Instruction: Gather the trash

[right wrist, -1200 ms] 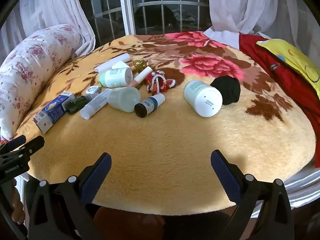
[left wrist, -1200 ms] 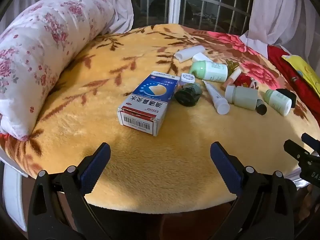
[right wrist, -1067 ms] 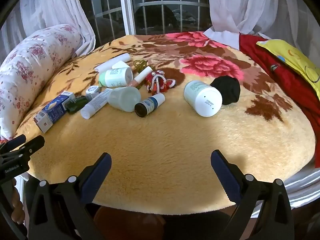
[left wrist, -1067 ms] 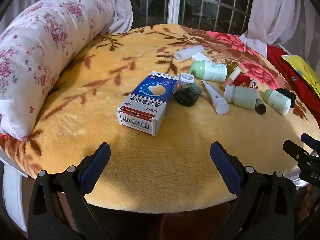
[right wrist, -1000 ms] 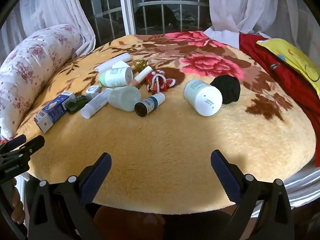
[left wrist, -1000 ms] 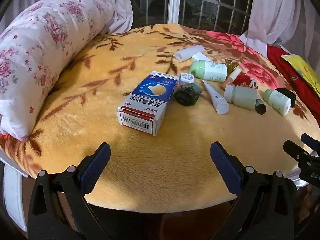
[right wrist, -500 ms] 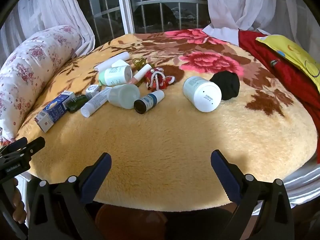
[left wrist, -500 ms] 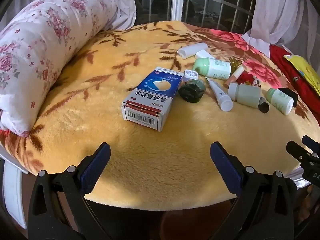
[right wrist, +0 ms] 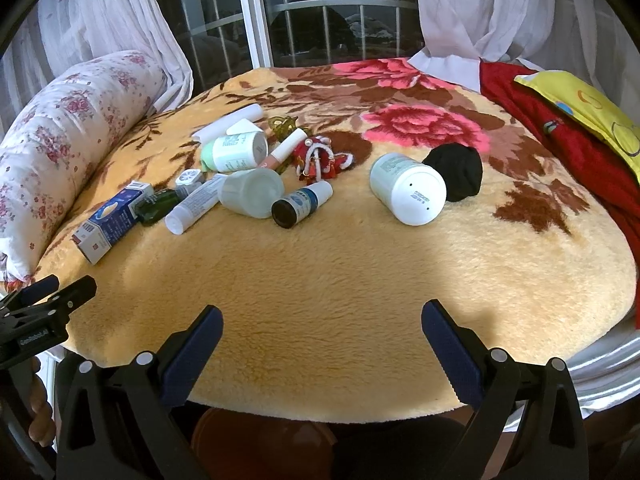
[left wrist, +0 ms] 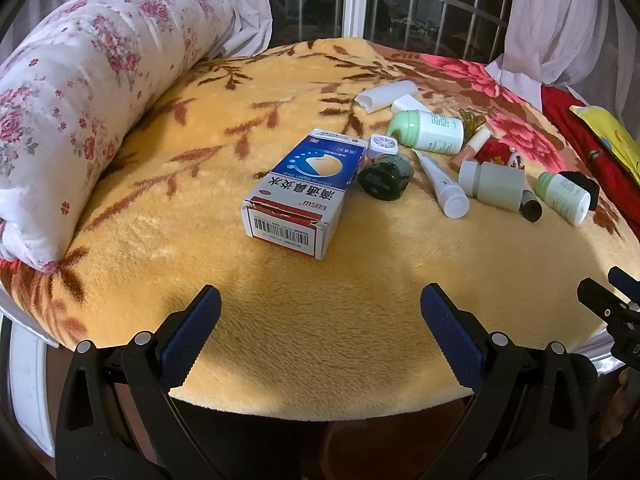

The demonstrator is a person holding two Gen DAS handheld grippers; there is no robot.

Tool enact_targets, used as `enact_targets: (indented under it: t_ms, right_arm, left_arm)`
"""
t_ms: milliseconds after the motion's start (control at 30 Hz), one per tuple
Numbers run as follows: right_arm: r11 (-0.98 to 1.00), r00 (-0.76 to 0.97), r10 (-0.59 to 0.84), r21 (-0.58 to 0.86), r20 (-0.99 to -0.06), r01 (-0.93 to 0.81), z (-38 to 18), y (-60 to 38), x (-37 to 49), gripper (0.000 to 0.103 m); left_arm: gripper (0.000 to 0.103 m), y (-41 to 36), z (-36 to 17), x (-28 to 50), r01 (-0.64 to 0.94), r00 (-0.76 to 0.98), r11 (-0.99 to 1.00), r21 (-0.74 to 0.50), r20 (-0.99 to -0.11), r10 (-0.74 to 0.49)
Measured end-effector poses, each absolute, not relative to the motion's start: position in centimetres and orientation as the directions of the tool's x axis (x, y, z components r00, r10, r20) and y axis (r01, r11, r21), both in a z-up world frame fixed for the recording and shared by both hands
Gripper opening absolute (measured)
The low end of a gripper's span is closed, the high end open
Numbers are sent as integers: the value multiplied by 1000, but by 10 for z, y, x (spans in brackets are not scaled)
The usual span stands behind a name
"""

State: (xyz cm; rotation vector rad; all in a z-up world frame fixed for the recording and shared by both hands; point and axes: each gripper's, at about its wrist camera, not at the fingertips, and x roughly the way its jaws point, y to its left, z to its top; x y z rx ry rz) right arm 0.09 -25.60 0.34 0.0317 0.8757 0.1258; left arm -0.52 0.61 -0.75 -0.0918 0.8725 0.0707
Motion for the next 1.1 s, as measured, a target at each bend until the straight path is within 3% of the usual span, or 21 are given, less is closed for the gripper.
enact_targets:
  t_ms: [1100]
  right_arm:
    - [990, 630, 127, 63, -766, -123, 4, -241, 17, 98]
  left_arm:
    - [97, 13, -15, -2, -103, 628, 994, -43, -777, 31]
